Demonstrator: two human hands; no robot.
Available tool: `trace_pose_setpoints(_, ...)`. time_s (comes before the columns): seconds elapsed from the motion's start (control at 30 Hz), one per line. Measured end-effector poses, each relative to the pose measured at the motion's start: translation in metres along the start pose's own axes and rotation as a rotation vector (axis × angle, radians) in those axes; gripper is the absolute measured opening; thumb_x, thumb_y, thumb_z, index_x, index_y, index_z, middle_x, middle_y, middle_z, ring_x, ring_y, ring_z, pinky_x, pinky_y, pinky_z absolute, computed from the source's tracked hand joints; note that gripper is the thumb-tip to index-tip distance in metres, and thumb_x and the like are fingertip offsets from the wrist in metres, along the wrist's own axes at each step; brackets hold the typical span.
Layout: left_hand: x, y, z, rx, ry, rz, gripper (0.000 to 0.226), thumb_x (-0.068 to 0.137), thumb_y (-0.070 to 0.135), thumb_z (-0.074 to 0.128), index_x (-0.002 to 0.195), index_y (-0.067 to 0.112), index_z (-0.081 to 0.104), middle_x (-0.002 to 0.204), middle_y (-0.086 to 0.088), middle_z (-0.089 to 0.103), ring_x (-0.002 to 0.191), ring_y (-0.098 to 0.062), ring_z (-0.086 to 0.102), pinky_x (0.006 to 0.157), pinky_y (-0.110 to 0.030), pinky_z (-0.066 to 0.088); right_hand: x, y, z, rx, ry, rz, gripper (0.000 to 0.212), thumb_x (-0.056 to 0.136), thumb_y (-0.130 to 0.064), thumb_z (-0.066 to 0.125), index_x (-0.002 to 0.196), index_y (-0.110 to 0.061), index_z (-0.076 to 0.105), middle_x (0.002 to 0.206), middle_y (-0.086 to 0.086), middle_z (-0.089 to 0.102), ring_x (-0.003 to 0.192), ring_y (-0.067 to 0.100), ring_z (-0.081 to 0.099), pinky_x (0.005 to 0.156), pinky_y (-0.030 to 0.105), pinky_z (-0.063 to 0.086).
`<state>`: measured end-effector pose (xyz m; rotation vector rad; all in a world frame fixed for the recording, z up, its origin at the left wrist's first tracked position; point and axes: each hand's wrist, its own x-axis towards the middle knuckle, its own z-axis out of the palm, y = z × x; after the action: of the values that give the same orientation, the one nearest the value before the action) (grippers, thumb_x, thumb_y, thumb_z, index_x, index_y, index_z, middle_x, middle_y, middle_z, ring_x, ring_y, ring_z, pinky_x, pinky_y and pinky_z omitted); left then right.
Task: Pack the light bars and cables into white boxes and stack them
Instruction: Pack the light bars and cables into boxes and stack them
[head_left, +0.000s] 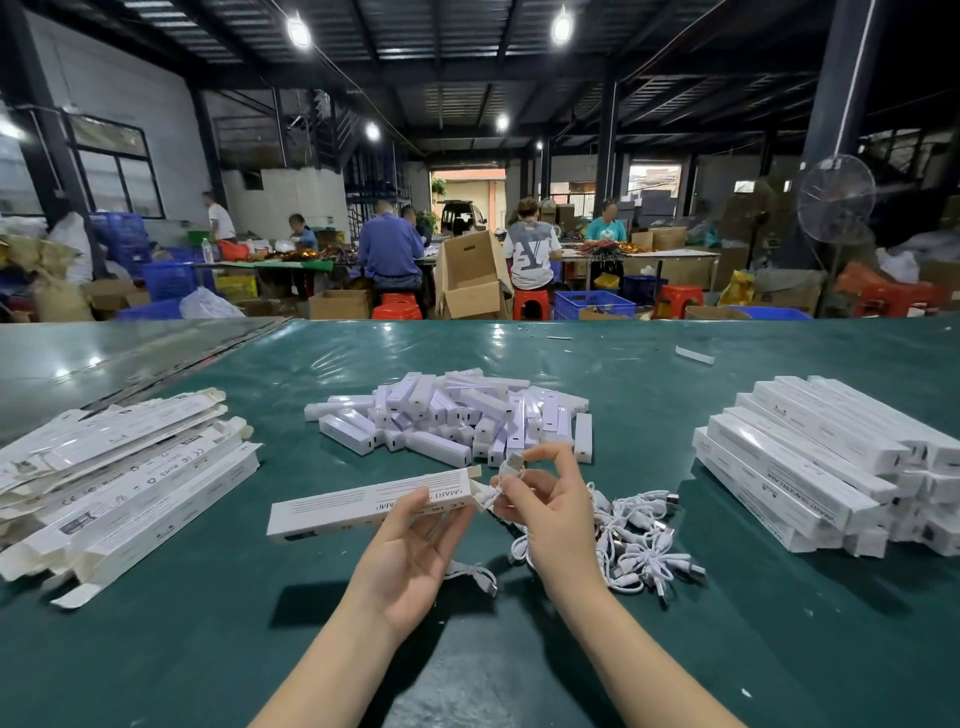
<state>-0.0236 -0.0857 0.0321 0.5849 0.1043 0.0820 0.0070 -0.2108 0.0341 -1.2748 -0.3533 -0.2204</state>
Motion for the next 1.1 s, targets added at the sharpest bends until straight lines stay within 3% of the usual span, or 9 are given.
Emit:
trace_pose_setpoints(0.13,0.0005,-0.0007,-0.0005,0.005,-0.006,-0.005,0.017,0.062,0.008,0.062,0.076,-0.002,0.064,0.078,-0.019,0.07,0.068,-0.025,0.071,0.066,-0.036,0.059,0.0016,0.0014,0.0001,0.034,0.026,0.029,0.023,0.087,0.004,0.057,0.084,-0.016,0.047,0.078,0.014,0.059,0.06,0.014,0.061,0.058,0.022,0.053)
trace_pose_setpoints(0.37,-0.0001,-0.0046,0.0019,0.012,-0.018,0.012,0.027,0.075,0.007,0.052,0.058,0.001,0.071,0.074,-0.017,0.071,0.066,-0.022,0.071,0.063,-0.034,0.059,0.0028,0.0055,0.0017,-0.015,0.005,0.007,0.024,0.088,0.002,0.056,0.084,-0.019,0.044,0.079,0.016,0.058,0.069,0.017,0.059,0.065,0.025,0.052)
trace_pose_setpoints(0.6,-0.0005,-0.0032,0.0023,-0.089,0.002,0.055,0.016,0.067,0.006,0.056,0.059,-0.001,0.068,0.073,-0.018,0.07,0.066,-0.024,0.071,0.062,-0.038,0.059,0.0003,0.0081,-0.002,-0.085,-0.042,0.006,0.023,0.084,0.002,0.061,0.08,-0.019,0.052,0.067,0.007,0.066,0.059,0.013,0.058,0.064,0.028,0.049)
trace_pose_setpoints(0.73,0.0008,-0.005,-0.0002,0.021,-0.028,0.07,0.021,0.07,0.008,0.055,0.06,0.002,0.072,0.076,-0.016,0.071,0.071,-0.022,0.071,0.065,-0.032,0.059,-0.0011,0.0051,-0.0045,-0.273,-0.089,-0.053,0.033,0.08,-0.001,0.065,0.075,-0.033,0.064,0.053,-0.009,0.061,0.051,0.005,0.053,0.058,0.021,0.044)
trace_pose_setpoints(0.8,0.001,-0.0065,-0.0001,0.031,-0.041,0.066,0.02,0.069,0.009,0.056,0.061,0.002,0.072,0.076,-0.016,0.071,0.072,-0.022,0.071,0.063,-0.031,0.059,-0.0008,0.0025,-0.0043,-0.327,-0.097,-0.081,0.038,0.081,-0.002,0.065,0.076,-0.04,0.067,0.053,-0.012,0.057,0.053,0.006,0.05,0.058,0.023,0.043)
trace_pose_setpoints(0.87,-0.0007,-0.0057,0.0018,0.001,-0.051,0.064,0.011,0.062,0.008,0.064,0.061,0.001,0.072,0.075,-0.016,0.071,0.07,-0.022,0.071,0.061,-0.031,0.059,-0.0006,0.0008,-0.0031,-0.359,-0.114,-0.099,0.039,0.081,-0.002,0.065,0.08,-0.041,0.067,0.055,-0.011,0.055,0.054,0.008,0.049,0.059,0.025,0.043)
trace_pose_setpoints(0.93,-0.0027,-0.005,0.0034,-0.033,-0.063,0.072,0.018,0.047,0.009,0.072,0.062,0.0,0.072,0.075,-0.017,0.071,0.07,-0.023,0.071,0.063,-0.034,0.059,-0.0015,-0.0012,-0.0018,-0.368,-0.131,-0.113,0.039,0.081,-0.003,0.065,0.08,-0.042,0.067,0.055,-0.01,0.055,0.052,0.004,0.05,0.058,0.022,0.045)
trace_pose_setpoints(1.03,-0.0038,-0.0061,0.0058,-0.069,-0.028,0.076,0.015,0.06,0.006,0.063,0.073,-0.002,0.065,0.072,-0.017,0.07,0.066,-0.022,0.071,0.063,-0.033,0.059,-0.0024,-0.0013,-0.0021,-0.403,-0.127,-0.144,0.036,0.082,-0.004,0.065,0.084,-0.04,0.069,0.057,-0.012,0.056,0.051,0.0,0.053,0.056,0.018,0.042)
trace_pose_setpoints(1.1,-0.0036,-0.0074,0.0079,-0.109,-0.015,0.078,0.013,0.069,0.007,0.055,0.079,-0.002,0.059,0.071,-0.017,0.07,0.065,-0.022,0.071,0.065,-0.034,0.059,-0.0029,0.0001,-0.0022,-0.431,-0.125,-0.156,0.03,0.083,-0.003,0.064,0.095,-0.029,0.073,0.067,-0.016,0.063,0.059,-0.001,0.057,0.06,0.016,0.044)
